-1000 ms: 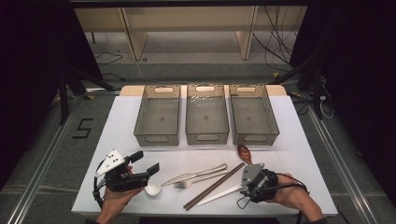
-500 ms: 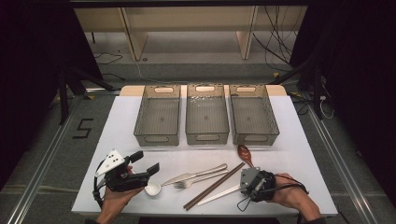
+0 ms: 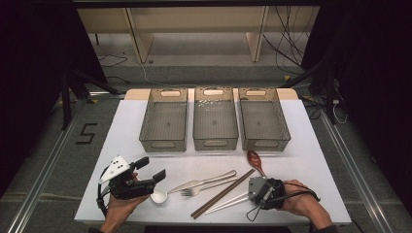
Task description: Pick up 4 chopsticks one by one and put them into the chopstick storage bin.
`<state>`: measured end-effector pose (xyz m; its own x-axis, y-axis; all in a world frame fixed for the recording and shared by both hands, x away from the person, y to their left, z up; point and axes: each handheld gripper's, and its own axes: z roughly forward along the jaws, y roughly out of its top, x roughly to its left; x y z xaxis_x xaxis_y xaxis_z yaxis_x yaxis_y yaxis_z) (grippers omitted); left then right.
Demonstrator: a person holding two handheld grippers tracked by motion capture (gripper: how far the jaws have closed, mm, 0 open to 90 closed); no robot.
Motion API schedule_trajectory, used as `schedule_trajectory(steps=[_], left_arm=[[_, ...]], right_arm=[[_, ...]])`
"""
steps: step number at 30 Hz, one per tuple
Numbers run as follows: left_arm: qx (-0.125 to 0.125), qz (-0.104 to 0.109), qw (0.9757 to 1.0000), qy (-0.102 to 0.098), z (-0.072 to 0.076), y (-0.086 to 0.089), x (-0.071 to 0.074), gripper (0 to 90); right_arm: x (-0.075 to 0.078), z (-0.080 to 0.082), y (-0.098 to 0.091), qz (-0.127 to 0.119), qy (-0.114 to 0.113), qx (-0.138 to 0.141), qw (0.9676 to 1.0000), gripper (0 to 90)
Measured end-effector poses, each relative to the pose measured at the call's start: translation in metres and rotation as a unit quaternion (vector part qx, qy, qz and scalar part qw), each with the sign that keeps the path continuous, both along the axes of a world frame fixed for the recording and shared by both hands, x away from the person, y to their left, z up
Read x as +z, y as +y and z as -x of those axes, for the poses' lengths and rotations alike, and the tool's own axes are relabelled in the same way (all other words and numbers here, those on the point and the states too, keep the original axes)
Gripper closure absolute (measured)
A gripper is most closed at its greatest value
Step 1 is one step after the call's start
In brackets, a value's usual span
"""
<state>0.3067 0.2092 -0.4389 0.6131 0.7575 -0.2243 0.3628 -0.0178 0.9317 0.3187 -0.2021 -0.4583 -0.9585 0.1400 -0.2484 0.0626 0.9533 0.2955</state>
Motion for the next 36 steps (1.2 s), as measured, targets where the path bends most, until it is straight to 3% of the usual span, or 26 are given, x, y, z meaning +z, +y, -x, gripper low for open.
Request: schedule_trajectory(steps=[11,19,25,36], left_arm=[[0.000,-0.002,1.0000,0.000,0.000,0.000,0.000,17.0],[0.003,-0.002,1.0000,0.000,0.000,0.000,0.000,17.0],[0.003,-0.001,1.0000,0.001,0.000,0.000,0.000,17.0],[0.003,-0.001,1.0000,0.001,0.000,0.000,0.000,17.0]], right_arm=[[-0.001,0.003,0.003,0.023,0.006,0.029,0.9993,74.9],[0.002,0.008,0.006,0.054,0.022,0.072,0.9957,80.0],[0.002,0.010,0.006,0.060,0.032,0.090,0.9936,84.1],[0.006,0.010,0.002,0.040,0.039,0.095,0.9939,84.7]])
